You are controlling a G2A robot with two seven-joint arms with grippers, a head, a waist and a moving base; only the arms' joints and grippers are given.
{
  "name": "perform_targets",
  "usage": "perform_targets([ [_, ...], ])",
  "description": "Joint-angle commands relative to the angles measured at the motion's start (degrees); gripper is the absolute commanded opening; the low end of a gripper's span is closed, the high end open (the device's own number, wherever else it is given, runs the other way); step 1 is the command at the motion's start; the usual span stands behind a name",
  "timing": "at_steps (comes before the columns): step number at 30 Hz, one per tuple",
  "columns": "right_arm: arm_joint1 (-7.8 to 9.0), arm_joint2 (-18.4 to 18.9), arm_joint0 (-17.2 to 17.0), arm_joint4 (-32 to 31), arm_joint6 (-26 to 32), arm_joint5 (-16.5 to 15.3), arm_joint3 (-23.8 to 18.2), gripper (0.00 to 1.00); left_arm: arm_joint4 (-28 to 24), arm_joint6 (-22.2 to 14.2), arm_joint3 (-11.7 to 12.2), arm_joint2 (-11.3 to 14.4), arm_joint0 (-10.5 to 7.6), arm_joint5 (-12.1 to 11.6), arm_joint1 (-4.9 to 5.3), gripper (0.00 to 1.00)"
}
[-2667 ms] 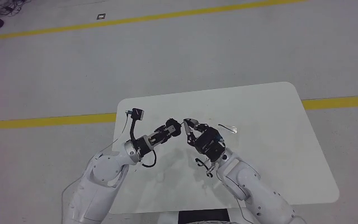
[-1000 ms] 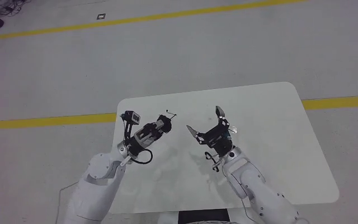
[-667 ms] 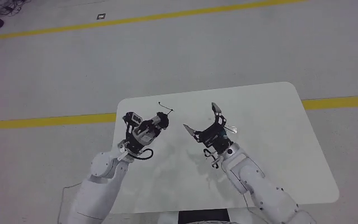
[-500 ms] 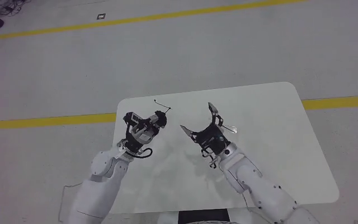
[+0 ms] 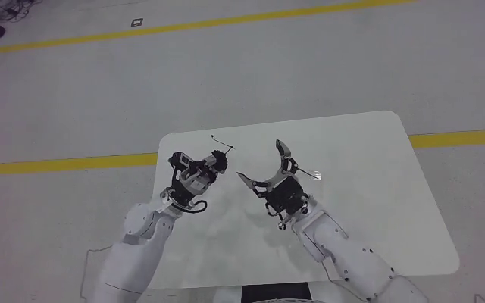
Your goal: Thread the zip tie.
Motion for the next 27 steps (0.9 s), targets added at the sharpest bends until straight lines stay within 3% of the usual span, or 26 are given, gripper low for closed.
perform_targets([
  [1,-0.01,-0.4,1.1,-0.9,-2.2,0.6,1.1,1.0,-0.5,0.6,-0.2,0.5,-0.21,0.9,-0.1,0.0],
  [7,0.38,-5.3,6.2,-0.9,-10.7,5.5,8.4,1.0,-7.7,-0.9,-0.5,0.6,-0.6,3.8,-0.43,0.0],
  [11,-0.2,-6.7,7.8,-0.9,-13.4,7.8,11.9,1.0,-7.1,-1.2,-0.7,0.3,-0.56,4.4,-0.38,0.0],
  [27,-5.35,-9.2,14.3,3.0,-21.4,11.6,24.6,1.0,-7.8,-2.3,-0.6,1.0,-0.91,6.1,-0.64,0.0],
])
